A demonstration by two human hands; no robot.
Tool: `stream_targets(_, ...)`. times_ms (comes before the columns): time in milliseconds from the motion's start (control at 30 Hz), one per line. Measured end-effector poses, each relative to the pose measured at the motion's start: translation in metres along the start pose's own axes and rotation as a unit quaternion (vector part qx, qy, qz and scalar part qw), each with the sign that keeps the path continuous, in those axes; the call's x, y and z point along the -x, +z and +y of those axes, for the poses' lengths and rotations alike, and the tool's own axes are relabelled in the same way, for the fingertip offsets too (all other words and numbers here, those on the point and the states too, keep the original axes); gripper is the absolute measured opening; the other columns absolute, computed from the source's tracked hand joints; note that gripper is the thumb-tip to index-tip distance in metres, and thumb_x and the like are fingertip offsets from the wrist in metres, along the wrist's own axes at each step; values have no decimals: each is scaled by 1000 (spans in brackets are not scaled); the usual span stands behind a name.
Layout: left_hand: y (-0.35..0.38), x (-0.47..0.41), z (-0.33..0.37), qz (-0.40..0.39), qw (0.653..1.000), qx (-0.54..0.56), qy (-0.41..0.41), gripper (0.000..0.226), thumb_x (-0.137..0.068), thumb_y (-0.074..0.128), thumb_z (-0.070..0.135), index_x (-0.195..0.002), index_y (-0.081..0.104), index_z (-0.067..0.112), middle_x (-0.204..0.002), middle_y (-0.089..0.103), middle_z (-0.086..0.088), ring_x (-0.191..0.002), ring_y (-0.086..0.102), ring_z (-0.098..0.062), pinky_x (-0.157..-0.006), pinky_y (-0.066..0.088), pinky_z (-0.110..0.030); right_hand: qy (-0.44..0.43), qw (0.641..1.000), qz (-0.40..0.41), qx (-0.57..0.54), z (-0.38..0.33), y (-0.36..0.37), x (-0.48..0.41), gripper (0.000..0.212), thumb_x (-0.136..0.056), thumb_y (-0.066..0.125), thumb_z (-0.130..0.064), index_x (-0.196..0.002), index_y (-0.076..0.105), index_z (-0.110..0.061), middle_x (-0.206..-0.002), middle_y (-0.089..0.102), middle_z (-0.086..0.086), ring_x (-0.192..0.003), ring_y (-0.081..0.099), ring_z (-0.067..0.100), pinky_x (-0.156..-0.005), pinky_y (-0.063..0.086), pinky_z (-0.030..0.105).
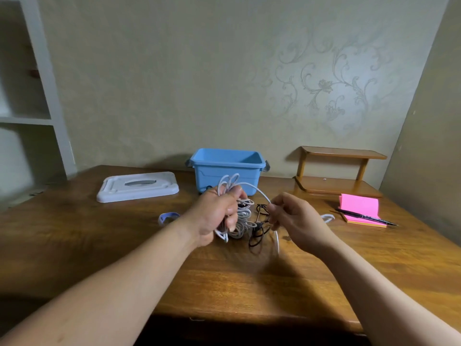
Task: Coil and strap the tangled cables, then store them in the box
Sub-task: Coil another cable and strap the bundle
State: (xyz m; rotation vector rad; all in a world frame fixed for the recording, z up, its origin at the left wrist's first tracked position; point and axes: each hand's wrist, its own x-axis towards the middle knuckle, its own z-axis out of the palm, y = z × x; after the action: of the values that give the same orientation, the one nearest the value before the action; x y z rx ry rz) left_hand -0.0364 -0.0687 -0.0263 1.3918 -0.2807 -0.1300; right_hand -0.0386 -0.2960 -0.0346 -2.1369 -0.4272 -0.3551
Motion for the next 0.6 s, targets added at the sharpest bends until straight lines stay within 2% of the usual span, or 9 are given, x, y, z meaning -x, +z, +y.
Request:
stream_targets(67, 15, -3, -6, 30, 999, -3, 16, 33, -101, 68, 40, -109, 62, 9, -65, 45, 0, -50, 45, -15, -51, 42, -27, -3, 998, 59, -19, -5, 12, 0, 14, -105, 67, -23, -91, 67, -24, -76, 74, 1, -64, 69, 14, -68, 58, 39)
stream_targets(133, 32, -7, -10, 55, 998, -24, 28, 43, -92, 76, 50, -105, 62, 11, -73, 62, -7, -64, 61, -20, -64, 47, -29, -19, 995, 100, -16, -16, 25, 0, 14, -102, 69, -23, -88, 66, -25, -74, 72, -2, -63, 64, 16, -63, 53, 36)
stream_targets(200, 45, -12, -10, 75, 996, -20, 45, 39, -96, 76, 46, -105, 66, 9, -91, 75, -10, -86, 73, -20, -74, 54, -25, -51, 993, 102, -1, -26, 35, 3, 11, -101, 67, -22, -92, 66, -27, -76, 72, -9, -67, 64, 11, -63, 52, 32)
stream_targets(300, 54, -13, -5, 103, 993, 23, 53, 19, -105, 67, 27, -103, 67, 9, -96, 74, -13, -80, 74, -12, -65, 57, -18, -75, 994, 77, 29, -27, 40, 9, 8, -101, 66, -21, -98, 64, -28, -79, 71, -13, -72, 65, 8, -64, 54, 33)
stream_targets(367, 55, -13, -4, 114, 991, 31, 60, 13, -108, 62, 22, -102, 64, 10, -94, 72, -14, -85, 71, -20, -73, 61, -28, -72, 995, 62, 37, -23, 40, 12, 6, -103, 68, -25, -105, 62, -27, -85, 71, -14, -75, 65, 9, -67, 57, 35)
stream_targets(433, 50, -17, -4, 127, 987, 79, 54, 12, -110, 59, 21, -108, 60, 9, -91, 75, -13, -90, 72, -30, -90, 61, -48, -75, 994, 57, 47, -18, 38, 14, 12, -103, 69, -30, -108, 59, -27, -93, 70, -13, -79, 65, 7, -70, 57, 33)
stream_targets(467, 44, -21, -3, 131, 984, 111, 46, 14, -111, 58, 22, -113, 58, 8, -91, 76, -14, -91, 73, -33, -93, 60, -55, -80, 993, 58, 69, -16, 35, 14, 15, -102, 70, -30, -110, 58, -27, -98, 69, -14, -81, 64, 7, -72, 56, 32)
stream_targets(533, 29, -28, 3, 145, 970, 190, 33, 16, -111, 56, 22, -114, 56, 7, -92, 71, -18, -86, 76, -34, -84, 63, -56, -101, 984, 57, 138, -9, 28, 12, 23, -99, 73, -25, -119, 61, -28, -110, 67, -14, -89, 63, 7, -77, 55, 30)
stream_targets(600, 8, -33, 16, 161, 953, 255, 34, 17, -111, 55, 23, -100, 56, 10, -81, 61, -13, -70, 72, -27, -66, 66, -46, -84, 980, 46, 174, 0, 18, 12, 23, -98, 73, -23, -118, 65, -31, -106, 68, -16, -86, 62, 6, -75, 54, 31)
